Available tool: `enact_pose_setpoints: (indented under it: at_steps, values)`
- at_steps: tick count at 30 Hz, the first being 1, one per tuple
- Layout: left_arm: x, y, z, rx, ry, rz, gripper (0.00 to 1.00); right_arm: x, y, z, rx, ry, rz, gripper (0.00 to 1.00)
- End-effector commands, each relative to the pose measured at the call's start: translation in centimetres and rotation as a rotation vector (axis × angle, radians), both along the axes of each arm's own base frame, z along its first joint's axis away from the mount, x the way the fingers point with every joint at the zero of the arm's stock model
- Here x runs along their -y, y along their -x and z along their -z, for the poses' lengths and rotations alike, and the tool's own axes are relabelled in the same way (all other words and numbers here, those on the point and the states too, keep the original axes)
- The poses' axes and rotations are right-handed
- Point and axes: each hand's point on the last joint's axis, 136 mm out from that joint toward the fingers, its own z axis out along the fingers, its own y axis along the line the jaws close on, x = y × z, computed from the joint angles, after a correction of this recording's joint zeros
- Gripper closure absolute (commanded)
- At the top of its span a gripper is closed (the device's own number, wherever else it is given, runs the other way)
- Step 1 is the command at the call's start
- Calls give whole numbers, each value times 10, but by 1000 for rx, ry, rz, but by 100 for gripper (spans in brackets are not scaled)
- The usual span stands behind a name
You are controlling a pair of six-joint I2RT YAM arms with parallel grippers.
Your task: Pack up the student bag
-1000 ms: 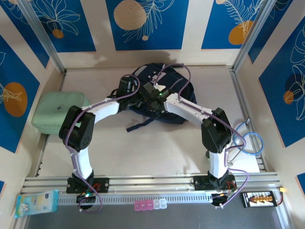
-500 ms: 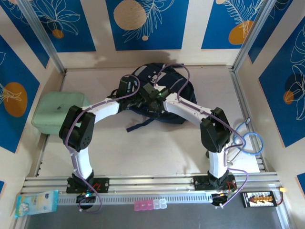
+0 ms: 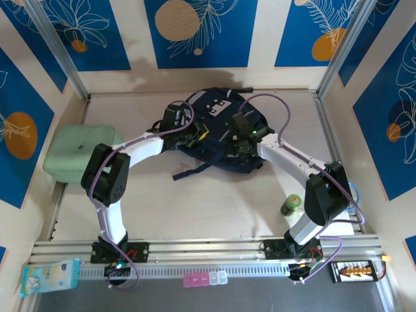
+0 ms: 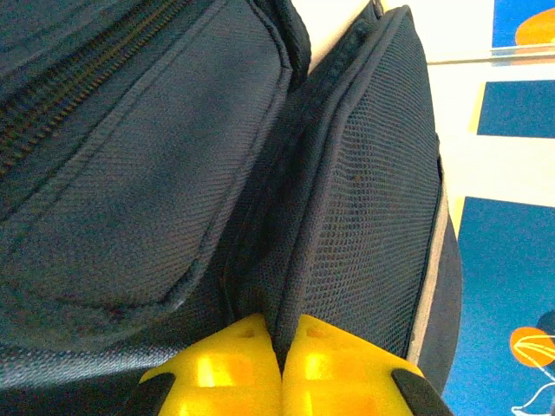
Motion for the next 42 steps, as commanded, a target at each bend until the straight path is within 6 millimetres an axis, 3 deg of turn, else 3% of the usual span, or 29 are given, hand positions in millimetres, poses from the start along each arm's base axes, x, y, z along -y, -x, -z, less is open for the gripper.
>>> enact_pose_setpoints:
  at_steps: [1, 8, 10, 13, 14, 21, 26, 31, 35, 39, 42]
  values:
    - [-14, -16, -4, 57, -60, -2, 100, 10, 6, -6, -36, -61, -89, 100]
    - [-15, -19, -7, 93, -139, 48, 100, 37, -12, -15, -9, -28, -35, 100]
    - [-20, -20, -11, 108, -168, 54, 100, 33, -15, -16, -6, -39, -45, 100]
    - [-35, -19, -21, 125, -194, 31, 73, -1, -12, -22, 2, -136, -134, 100]
    - [-45, -17, -23, 131, -205, 10, 69, -16, -9, -26, 5, -192, -173, 100]
    - [-105, 20, -26, 104, -255, -110, 54, -113, 3, -55, 2, -490, -390, 100]
    - [-117, 45, -28, 74, -200, -167, 51, -168, 6, -62, -6, -546, -520, 100]
    - [-118, 49, -28, 58, -143, -203, 51, -196, 5, -56, -18, -551, -572, 100]
    - [-118, 44, -26, 46, -168, -207, 53, -203, 8, -49, -34, -550, -593, 100]
    - [-112, 37, -21, 36, -179, -192, 60, -205, 11, -45, -46, -548, -604, 100]
    - [-111, 31, -15, 28, -190, -190, 72, -203, 13, -42, -48, -532, -599, 100]
